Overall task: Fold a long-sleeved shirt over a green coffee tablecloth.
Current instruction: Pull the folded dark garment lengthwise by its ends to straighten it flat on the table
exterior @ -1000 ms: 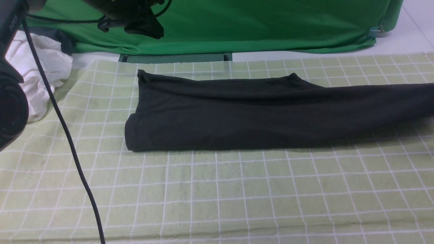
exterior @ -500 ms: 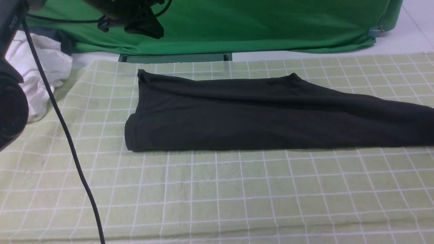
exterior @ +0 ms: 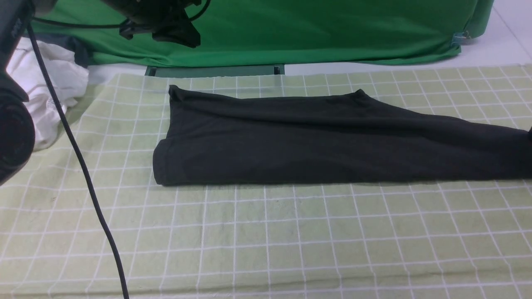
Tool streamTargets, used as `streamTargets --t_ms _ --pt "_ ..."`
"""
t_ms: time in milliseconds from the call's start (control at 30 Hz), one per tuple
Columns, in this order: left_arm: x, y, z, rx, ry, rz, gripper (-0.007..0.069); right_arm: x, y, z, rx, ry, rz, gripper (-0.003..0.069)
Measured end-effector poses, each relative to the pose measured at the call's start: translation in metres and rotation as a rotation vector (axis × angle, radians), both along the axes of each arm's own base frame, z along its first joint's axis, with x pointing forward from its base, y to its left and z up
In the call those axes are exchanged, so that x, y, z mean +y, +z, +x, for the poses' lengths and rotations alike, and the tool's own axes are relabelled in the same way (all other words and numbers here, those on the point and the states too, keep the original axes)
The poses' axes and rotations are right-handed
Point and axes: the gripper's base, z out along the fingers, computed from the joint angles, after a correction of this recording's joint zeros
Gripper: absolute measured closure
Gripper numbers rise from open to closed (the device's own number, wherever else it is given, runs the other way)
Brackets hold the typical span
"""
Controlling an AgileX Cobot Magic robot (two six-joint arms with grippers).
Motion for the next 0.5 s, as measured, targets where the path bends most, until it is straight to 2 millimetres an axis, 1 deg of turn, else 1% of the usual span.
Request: streamTargets --t_ms 67,100,200,267,367,433,500 --pt "0.0 0.0 0.0 0.0 0.0 0.0 0.0608 0.004 -0.016 0.004 0.027 0.021 0.01 0.0062" --pt "0.0 0.0 0.0 0.0 0.0 0.001 0.0608 0.004 -0.016 0.004 0.026 0.021 0.009 0.0062" --pt "0.0 0.0 0.0 0.0 0.0 0.002 0.0608 0.009 -0.031 0.01 0.026 0.036 0.007 0.0091" --pt "0.0 0.0 0.0 0.0 0.0 0.003 0.0608 0.01 -0.033 0.012 0.02 0.04 0.004 0.0099" --pt "0.0 0.0 0.0 0.0 0.0 0.003 0.0608 0.013 -0.034 0.015 0.001 0.063 -0.006 0.0137" --pt "0.0 0.0 0.0 0.0 0.0 0.003 0.0608 0.015 -0.034 0.016 -0.012 0.086 -0.013 0.0202" --pt "0.0 0.0 0.0 0.0 0.0 0.002 0.0608 0.017 -0.035 0.017 -0.018 0.113 -0.017 0.0315"
